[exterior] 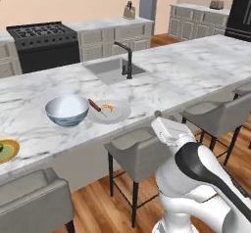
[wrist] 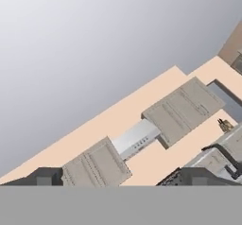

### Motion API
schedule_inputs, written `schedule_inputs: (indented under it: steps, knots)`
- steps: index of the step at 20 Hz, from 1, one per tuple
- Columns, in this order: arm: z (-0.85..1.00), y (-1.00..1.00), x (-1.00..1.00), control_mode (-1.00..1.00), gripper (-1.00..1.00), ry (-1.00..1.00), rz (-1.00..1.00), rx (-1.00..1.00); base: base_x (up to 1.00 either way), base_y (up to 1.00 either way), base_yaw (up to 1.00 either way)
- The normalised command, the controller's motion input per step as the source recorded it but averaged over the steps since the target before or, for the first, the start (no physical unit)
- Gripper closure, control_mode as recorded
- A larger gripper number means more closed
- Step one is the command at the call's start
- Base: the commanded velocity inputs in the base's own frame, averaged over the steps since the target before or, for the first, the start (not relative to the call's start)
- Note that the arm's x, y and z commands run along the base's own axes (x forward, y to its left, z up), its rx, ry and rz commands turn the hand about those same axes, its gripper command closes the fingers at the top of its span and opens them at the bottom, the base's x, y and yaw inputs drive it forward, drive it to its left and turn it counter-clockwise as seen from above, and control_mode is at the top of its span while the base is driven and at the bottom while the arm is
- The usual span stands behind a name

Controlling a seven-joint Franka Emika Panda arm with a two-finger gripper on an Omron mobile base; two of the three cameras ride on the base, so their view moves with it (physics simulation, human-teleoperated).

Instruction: Take the smaller bowl and place it next to the appetizer plate on the dining counter , and place the larger bowl next to the plate with cooked food.

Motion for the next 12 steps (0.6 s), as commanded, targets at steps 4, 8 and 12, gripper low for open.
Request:
schedule_inputs:
  steps: [4, 8, 12]
  knots:
    - [0.0, 0.0, 0.0, 1.0, -1.0, 0.0, 0.0, 0.0, -0.21, -0.77, -0.49]
    - [0.0, 0.0, 0.0, 1.0, -1.0, 0.0, 0.0, 0.0, 0.27, -1.0, -0.39]
    - [0.0, 0.0, 0.0, 1.0, -1.0, 0.0, 0.0, 0.0, 0.79, -1.0, -0.22]
